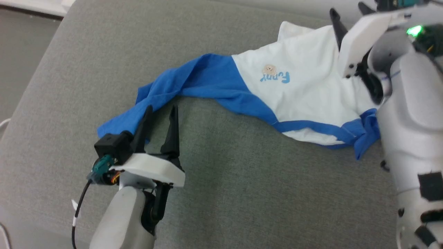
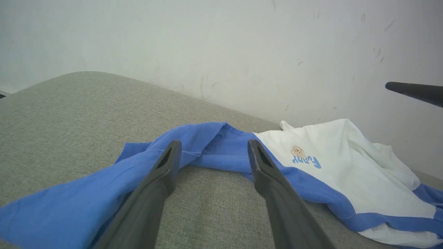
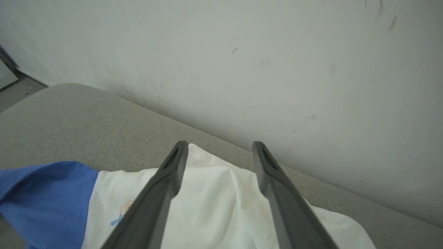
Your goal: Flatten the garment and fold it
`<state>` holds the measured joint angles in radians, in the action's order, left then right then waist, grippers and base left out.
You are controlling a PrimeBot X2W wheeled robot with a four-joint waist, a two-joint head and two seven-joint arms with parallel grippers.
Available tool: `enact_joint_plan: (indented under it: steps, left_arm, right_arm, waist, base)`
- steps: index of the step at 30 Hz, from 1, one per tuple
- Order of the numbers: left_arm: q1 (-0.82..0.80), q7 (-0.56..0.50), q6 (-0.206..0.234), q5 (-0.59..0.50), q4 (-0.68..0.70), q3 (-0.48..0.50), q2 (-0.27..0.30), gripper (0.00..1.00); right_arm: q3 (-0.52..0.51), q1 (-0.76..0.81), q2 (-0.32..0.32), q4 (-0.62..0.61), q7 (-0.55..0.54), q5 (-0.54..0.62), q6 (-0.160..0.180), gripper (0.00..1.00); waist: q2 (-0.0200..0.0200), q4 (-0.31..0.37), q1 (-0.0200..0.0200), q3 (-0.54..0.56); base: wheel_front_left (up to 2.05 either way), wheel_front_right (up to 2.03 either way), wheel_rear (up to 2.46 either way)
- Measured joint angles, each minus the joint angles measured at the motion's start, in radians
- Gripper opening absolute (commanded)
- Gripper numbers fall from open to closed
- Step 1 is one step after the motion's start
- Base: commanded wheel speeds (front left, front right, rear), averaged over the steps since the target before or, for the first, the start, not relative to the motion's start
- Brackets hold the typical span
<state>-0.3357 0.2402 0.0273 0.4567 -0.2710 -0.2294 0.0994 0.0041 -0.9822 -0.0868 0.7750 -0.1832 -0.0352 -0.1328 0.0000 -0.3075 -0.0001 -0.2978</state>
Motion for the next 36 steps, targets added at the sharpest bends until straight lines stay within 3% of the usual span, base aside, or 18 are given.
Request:
enact_joint_plan:
  steps: [8,18,25,31,36]
  left_arm:
    - [0.092,-0.04,0.028,0.022,0.026,0.017,0.03,1.0]
    - [0.175,-0.082,0.063,0.058,0.069,0.031,0.029,1.0]
    - [0.138,-0.188,0.077,0.207,0.036,0.067,-0.018,1.0]
    - [-0.039,-0.389,0.134,0.298,-0.135,0.062,-0.034,1.0]
    - [-0.153,-0.449,0.159,0.331,-0.276,0.083,-0.031,1.0]
  right_arm:
    - [-0.012,0.341,0.005,-0.235,0.099,-0.132,0.0,1.0]
    - [-0.174,0.815,0.032,-0.577,0.021,-0.213,0.001,1.0]
    - [-0.203,0.912,0.033,-0.683,-0.016,-0.274,0.001,1.0]
    - [-0.19,0.906,0.034,-0.728,-0.027,-0.274,0.001,1.0]
    - [-0.182,0.898,0.034,-0.744,-0.027,-0.276,0.001,1.0]
  waist:
    - [0.0,0.065,-0.0001,0.105]
    - [0.0,0.156,-0.0002,0.193]
    - [0.0,0.204,-0.0001,0.201]
    - [0.0,0.236,0.0002,0.165]
    - [0.0,0.267,0.0002,0.122]
  base:
    - [0.0,0.0,0.0]
    - [0.0,0.0,0.0]
    - [0.0,0.0,0.0]
    - [0.0,0.0,0.0]
    - [0.0,0.0,0.0]
